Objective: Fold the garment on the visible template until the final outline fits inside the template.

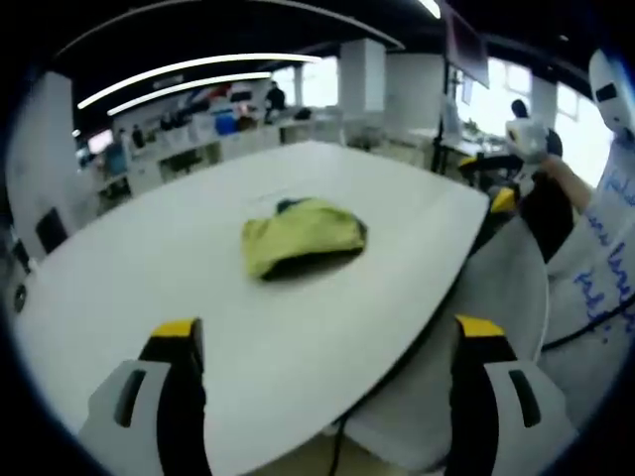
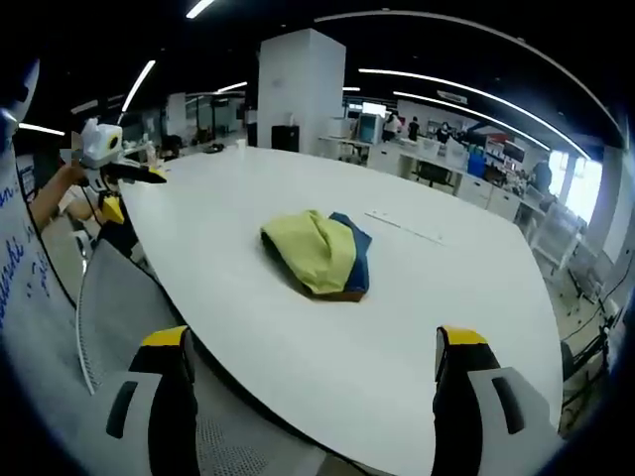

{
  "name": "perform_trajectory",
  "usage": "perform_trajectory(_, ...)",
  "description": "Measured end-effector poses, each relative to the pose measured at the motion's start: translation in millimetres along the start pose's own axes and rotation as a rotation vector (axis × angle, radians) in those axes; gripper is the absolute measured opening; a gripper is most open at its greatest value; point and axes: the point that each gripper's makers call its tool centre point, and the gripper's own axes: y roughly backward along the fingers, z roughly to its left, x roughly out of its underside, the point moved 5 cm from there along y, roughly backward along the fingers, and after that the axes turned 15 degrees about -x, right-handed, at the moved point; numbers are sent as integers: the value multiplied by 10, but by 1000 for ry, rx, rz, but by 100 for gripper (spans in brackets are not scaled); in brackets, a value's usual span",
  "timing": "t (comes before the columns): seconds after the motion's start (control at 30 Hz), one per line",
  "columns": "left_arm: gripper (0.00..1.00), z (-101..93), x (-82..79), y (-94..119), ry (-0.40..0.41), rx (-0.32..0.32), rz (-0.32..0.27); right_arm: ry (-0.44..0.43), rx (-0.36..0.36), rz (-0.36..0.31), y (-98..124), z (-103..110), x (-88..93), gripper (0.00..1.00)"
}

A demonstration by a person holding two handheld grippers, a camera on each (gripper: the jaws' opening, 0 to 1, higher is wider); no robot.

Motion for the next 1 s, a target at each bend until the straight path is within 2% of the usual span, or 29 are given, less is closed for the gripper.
perform_trajectory(1.0, 99, -5, -17, -2, -14, -5, 8, -6, 14, -8, 43, 3, 0, 100)
